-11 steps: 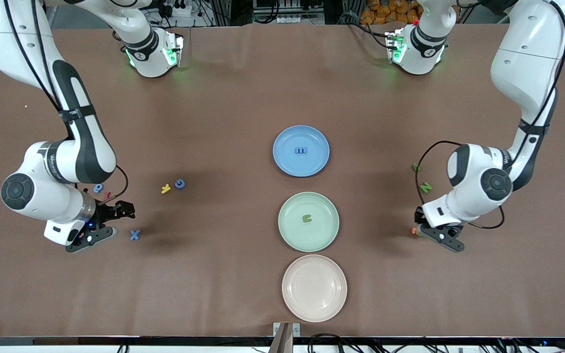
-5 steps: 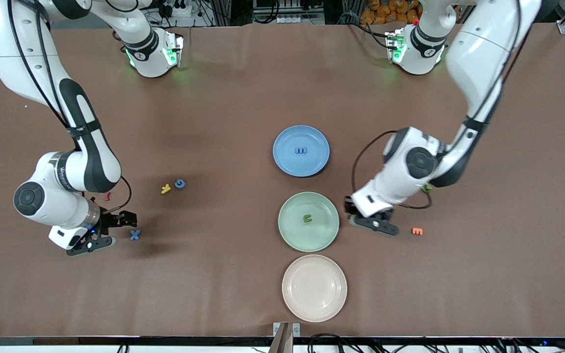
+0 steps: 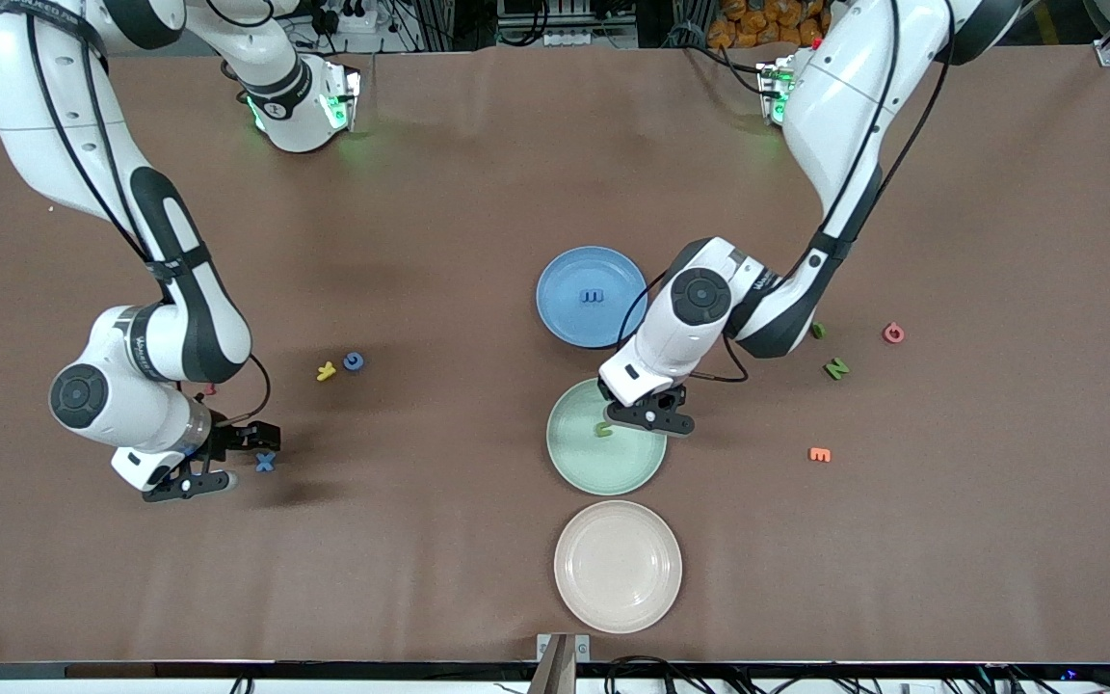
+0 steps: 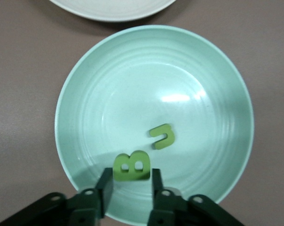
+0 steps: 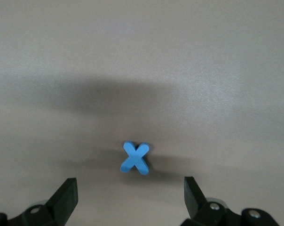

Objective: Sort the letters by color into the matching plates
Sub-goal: 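Drop the green B into the green plate with the left gripper, then lower the right gripper to the blue X while the left gripper reaches the N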

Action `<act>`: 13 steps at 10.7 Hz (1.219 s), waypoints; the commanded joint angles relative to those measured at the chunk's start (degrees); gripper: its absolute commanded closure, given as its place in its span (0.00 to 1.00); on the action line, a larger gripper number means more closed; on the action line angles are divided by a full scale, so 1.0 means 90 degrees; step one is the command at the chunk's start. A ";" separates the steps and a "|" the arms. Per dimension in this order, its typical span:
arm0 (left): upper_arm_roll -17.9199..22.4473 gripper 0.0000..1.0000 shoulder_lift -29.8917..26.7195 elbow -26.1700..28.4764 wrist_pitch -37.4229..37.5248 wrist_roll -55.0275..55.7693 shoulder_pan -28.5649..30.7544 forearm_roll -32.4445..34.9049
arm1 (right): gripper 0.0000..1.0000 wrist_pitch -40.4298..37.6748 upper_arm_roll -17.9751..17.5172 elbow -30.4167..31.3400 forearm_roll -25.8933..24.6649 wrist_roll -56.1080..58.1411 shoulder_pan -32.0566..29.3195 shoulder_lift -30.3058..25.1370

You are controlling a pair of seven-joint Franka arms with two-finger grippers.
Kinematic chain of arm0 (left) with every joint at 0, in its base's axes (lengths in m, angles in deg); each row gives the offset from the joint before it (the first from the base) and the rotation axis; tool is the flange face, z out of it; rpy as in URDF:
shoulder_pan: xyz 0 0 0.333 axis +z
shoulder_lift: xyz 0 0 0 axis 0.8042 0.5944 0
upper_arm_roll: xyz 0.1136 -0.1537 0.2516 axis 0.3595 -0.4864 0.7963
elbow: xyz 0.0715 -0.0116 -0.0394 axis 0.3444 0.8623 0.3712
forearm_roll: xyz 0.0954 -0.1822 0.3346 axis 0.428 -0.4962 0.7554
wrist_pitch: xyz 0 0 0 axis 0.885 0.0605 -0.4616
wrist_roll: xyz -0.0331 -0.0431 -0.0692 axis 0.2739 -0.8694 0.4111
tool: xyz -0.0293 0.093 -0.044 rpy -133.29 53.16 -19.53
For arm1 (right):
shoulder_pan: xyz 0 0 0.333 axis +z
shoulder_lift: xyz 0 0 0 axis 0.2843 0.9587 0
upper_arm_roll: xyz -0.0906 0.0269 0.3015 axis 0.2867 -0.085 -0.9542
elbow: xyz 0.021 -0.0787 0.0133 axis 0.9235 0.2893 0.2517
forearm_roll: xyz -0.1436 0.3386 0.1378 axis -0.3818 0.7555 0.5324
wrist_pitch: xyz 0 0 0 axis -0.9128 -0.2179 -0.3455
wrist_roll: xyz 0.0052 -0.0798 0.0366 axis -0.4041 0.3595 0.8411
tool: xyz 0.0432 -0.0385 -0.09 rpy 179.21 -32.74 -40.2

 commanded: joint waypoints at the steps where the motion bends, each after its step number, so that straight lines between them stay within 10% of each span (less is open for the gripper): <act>1: 0.0246 0.00 0.0098 -0.0250 0.0057 0.0256 -0.0172 0.0066 | 0.00 0.0141 -0.0048 -0.0176 -0.0093 -0.0203 0.0034 0.0230; 7: 0.0364 0.00 -0.0760 -0.0085 0.1460 -0.1476 0.1026 0.0174 | 0.16 0.0619 -0.0038 -0.0107 -0.0230 -0.0203 -0.0004 0.0357; 13: 0.0257 0.00 -0.2115 0.2429 0.0765 -0.2410 0.2531 0.0184 | 0.32 0.0903 -0.0038 0.0039 -0.0338 -0.0193 0.0015 0.0455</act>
